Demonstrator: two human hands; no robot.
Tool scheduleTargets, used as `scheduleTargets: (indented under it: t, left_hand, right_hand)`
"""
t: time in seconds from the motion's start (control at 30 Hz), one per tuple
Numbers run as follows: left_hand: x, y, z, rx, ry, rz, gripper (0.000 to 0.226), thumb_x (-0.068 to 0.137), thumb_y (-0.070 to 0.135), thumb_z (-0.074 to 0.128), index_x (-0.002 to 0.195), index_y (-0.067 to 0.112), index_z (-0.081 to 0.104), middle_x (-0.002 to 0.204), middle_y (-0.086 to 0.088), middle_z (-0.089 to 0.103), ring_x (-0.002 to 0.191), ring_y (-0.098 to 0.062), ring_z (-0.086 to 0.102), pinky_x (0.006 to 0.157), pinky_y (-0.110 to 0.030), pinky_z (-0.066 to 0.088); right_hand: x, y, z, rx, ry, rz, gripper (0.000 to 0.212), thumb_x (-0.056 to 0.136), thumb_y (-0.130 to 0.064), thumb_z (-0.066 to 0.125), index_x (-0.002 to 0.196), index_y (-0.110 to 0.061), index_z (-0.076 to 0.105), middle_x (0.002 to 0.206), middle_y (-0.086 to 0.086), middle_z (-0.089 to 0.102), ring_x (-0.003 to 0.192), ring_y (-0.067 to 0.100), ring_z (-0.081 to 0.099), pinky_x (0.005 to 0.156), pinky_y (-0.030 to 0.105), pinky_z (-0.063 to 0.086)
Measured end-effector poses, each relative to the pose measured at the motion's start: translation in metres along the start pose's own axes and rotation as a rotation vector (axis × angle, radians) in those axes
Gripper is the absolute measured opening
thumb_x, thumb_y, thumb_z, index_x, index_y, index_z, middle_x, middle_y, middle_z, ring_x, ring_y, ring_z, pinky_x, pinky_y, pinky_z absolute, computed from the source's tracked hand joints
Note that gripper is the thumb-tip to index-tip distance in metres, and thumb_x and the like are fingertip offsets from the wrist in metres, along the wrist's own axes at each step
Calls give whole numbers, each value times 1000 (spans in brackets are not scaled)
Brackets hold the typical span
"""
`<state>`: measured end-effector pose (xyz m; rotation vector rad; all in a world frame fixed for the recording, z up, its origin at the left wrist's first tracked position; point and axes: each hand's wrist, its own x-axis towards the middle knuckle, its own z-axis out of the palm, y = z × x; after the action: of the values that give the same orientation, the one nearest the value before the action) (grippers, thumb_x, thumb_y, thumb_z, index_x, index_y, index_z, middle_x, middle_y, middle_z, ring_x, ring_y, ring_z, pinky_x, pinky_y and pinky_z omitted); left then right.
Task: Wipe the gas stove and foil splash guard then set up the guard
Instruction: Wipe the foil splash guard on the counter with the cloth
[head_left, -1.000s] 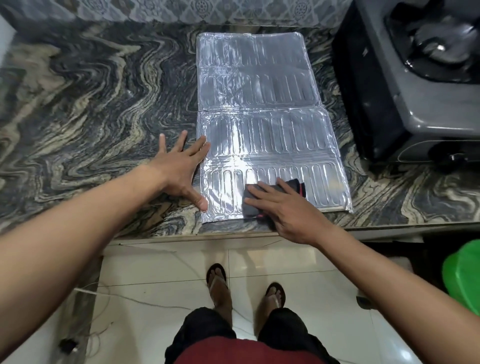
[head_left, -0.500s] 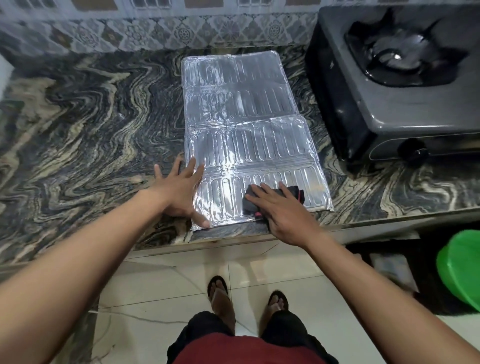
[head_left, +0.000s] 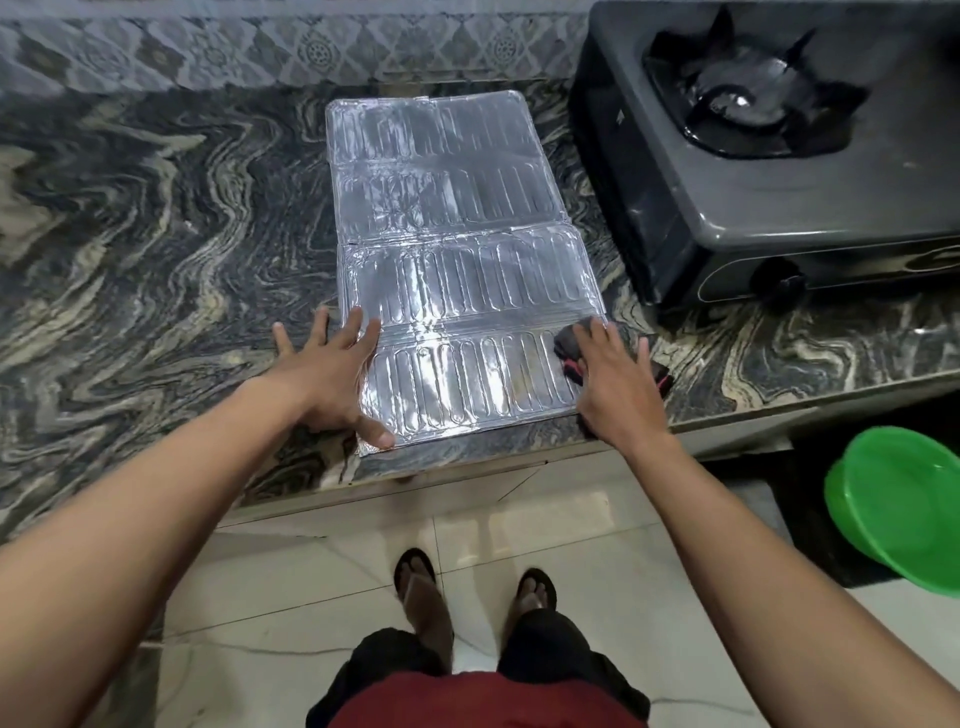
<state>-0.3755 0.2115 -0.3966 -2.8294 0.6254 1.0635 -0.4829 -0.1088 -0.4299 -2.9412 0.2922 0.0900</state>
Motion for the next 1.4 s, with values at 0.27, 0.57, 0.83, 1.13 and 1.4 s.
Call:
scheduleTargets:
  t: [0.27, 0.57, 0.83, 1.13, 1.4]
  left_hand:
    - [6, -3, 1, 1, -9, 26, 165, 30, 94, 66, 152, 31, -27, 159, 8, -33, 143, -32, -36, 106, -75, -18]
    - [8, -6, 5, 0, 15, 43, 166, 30, 95, 65, 152, 30, -27, 158, 7, -35, 143, -33, -35, 106, -75, -17]
    - [6, -6, 3, -11, 5, 33, 163, 33, 92, 68, 150, 33, -29, 156, 9, -37, 141, -32, -38, 104, -72, -22]
    - [0, 3, -5, 31, -3, -11, 164, 33, 90, 70, 151, 30, -28, 158, 7, -33, 143, -32, -34, 104, -75, -19]
    - [-6, 28, -17, 56, -32, -128, 163, 43, 71, 84, 152, 23, -27, 159, 2, -32, 142, -36, -34, 106, -75, -15]
  right_hand:
    - [-18, -68, 15, 2, 11, -14, 83, 83, 0, 49, 156, -7, 8, 164, 13, 9, 151, 25, 6, 120, 47, -2]
    - [-11, -149, 31, 126, -57, -335, 75, 87, -1, 48, 155, -6, 14, 164, 14, 8, 152, 26, 5, 121, 48, -7]
    - [-23, -106, 28, 199, -196, -632, 54, 100, -20, 48, 151, -18, 31, 163, 2, 20, 150, 15, 13, 123, 41, 0]
    - [-9, -42, 7, 288, -209, -433, 43, 103, -24, 43, 145, -18, 38, 161, 0, 27, 149, 17, 21, 124, 41, 8]
    - [9, 2, -24, 327, -228, -248, 37, 97, -29, 55, 133, -28, 50, 143, -1, 54, 125, 35, 50, 108, 41, 38]
